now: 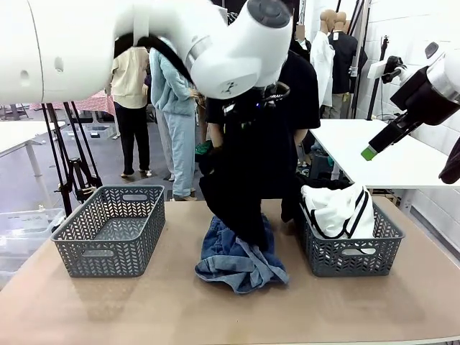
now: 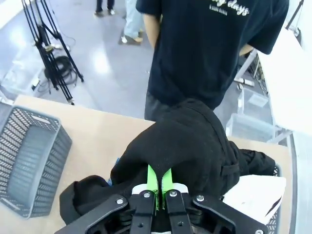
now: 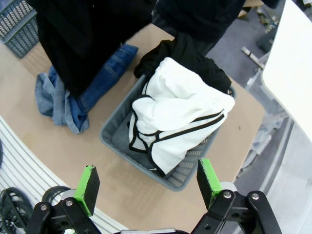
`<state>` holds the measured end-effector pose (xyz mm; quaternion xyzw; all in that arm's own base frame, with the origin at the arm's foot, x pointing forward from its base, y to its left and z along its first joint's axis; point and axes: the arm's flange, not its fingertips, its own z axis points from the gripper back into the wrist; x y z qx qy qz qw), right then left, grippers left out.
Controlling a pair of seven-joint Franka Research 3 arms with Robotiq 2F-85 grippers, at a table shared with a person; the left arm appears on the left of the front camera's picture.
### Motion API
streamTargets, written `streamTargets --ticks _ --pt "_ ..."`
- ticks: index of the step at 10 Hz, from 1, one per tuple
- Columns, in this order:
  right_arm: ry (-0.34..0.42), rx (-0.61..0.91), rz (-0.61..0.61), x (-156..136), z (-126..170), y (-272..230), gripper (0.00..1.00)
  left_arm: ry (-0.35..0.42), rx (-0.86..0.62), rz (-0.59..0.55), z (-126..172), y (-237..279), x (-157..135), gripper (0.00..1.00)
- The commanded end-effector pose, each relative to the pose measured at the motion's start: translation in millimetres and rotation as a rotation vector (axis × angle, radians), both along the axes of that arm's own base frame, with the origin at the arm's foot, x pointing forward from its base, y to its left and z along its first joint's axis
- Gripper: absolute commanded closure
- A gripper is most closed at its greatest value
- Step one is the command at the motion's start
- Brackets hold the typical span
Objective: Sort the tops and bottoms.
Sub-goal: Lift clothes from the center of the table with your left hand.
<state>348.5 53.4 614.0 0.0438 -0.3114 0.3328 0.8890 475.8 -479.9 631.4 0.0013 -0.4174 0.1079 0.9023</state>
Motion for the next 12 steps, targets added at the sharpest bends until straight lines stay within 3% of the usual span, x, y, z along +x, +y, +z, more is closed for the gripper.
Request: streamTargets --ticks 1,2,4,5,12 --pt "-0.004 -0.013 -0.001 1 0 0 0.0 -0.072 0.025 0.046 21 -16 -19 1.0" --pt "-0.004 -0.013 -0.001 1 0 0 0.0 -0.111 0.004 0.045 30 -12 -33 1.0" --pt "-0.004 -0.013 -0.001 1 0 0 0.0 -0.108 -0.006 0.034 29 -6 -49 1.0" --pt "-0.004 -0.013 -0.001 1 0 0 0.0 -0.074 0.004 0.013 32 -15 -36 1.0" --pt "-0.004 -0.013 -0.001 1 0 0 0.0 -0.074 0.004 0.013 32 -15 -36 1.0"
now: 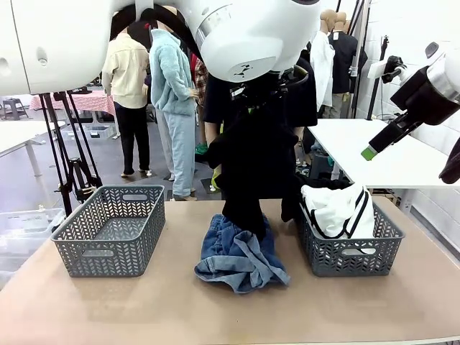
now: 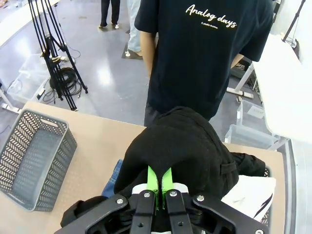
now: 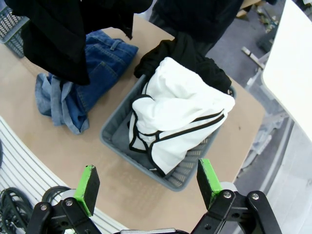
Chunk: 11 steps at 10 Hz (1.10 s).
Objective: Sort the tops and bottoms.
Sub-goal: Sort the clothes according to human instructions.
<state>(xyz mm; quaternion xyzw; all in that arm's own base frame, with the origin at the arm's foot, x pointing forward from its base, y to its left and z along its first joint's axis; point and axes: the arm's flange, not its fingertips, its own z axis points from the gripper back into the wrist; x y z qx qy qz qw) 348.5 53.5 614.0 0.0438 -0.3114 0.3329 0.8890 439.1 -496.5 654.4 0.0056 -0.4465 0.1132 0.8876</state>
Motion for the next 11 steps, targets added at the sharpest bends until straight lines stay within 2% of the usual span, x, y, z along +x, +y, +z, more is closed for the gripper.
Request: streamTargets --ticks 1,11 --pt "-0.004 -0.013 -0.001 1.4 -0.2 0.0 0.0 -0.01 -0.005 -0.003 8.8 1.9 0.8 1.0" --pt "-0.004 -0.013 -0.001 1.4 -0.2 0.0 0.0 -0.01 -0.005 -0.003 8.8 1.9 0.8 1.0"
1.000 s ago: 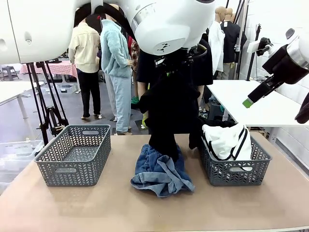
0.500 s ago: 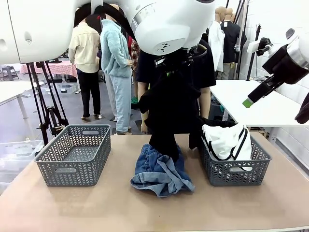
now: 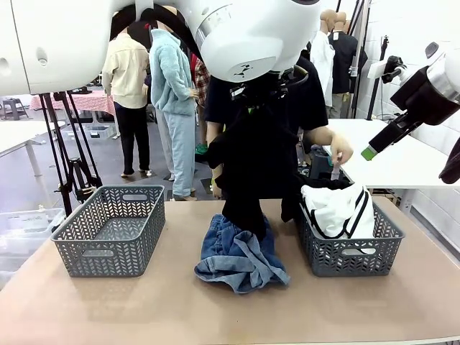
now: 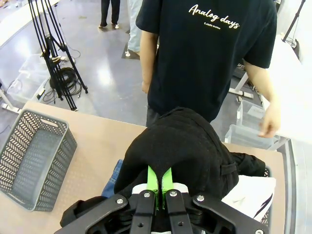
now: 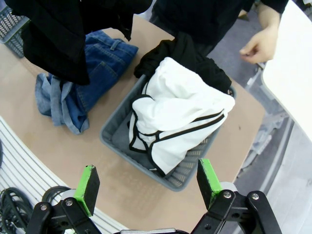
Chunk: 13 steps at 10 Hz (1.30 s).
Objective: Sort the tops and bottoms.
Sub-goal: Sort the clothes according to human instructions.
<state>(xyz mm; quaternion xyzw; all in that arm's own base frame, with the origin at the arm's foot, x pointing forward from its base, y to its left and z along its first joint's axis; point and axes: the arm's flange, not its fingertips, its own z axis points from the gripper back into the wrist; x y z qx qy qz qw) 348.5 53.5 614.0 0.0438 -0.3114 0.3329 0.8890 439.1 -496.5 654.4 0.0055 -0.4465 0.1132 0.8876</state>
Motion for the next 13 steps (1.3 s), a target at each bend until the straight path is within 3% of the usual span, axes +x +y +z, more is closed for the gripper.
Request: streamTargets --ticks 1,13 --pt "-0.004 -0.013 -0.001 1.4 -0.2 0.0 0.0 -0.01 -0.005 -0.003 8.8 1.9 0.9 1.0" --pt "-0.004 -0.013 -0.001 1.4 -0.2 0.0 0.0 -0.01 -0.005 -0.003 8.8 1.9 0.9 1.0"
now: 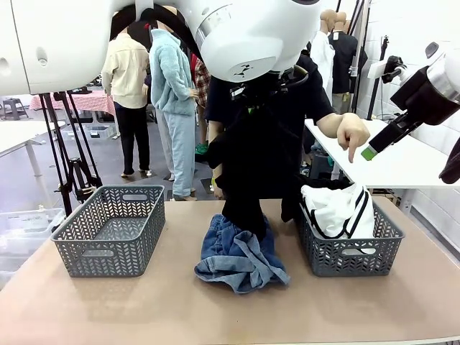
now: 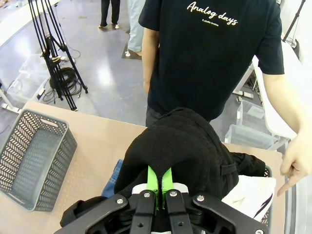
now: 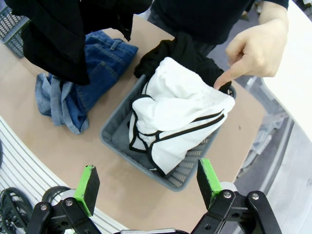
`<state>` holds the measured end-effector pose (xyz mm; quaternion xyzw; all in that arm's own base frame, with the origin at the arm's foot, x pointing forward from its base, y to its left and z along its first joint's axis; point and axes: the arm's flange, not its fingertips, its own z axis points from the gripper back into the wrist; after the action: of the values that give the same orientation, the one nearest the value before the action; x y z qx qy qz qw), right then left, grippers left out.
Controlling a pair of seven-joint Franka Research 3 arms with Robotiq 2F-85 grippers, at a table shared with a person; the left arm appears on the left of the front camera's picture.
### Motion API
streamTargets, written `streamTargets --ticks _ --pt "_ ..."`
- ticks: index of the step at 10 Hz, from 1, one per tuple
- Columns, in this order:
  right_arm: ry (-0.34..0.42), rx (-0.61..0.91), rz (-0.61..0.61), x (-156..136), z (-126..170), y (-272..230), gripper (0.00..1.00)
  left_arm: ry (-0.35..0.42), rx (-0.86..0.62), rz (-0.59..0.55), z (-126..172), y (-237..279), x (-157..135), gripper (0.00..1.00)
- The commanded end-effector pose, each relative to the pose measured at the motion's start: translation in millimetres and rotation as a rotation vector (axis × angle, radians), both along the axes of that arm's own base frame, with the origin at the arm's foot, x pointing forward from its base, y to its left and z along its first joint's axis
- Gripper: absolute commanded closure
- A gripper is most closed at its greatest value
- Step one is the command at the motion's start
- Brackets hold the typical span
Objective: Sort the tops and bottoms.
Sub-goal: Sort the clothes according to human instructions.
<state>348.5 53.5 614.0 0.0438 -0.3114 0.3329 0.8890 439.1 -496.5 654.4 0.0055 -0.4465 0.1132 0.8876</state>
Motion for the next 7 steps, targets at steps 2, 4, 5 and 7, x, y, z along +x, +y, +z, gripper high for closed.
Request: streamTargets --ticks 2,4,5,7 --pt "0.0 0.0 0.0 0 0 0 0.0 -0.01 -0.005 -0.003 9 2 1 1.0" --pt "-0.058 0.006 0.004 -28 23 -9 0.0 -0.01 -0.005 -0.003 9 2 1 1.0" --pt "-0.109 0.008 -0.015 -43 36 -19 0.0 -0.01 -0.005 -0.003 9 2 1 1.0" --pt "-0.136 0.04 -0.07 -77 57 -52 0.0 -0.01 -0.005 -0.003 9 2 1 1.0"
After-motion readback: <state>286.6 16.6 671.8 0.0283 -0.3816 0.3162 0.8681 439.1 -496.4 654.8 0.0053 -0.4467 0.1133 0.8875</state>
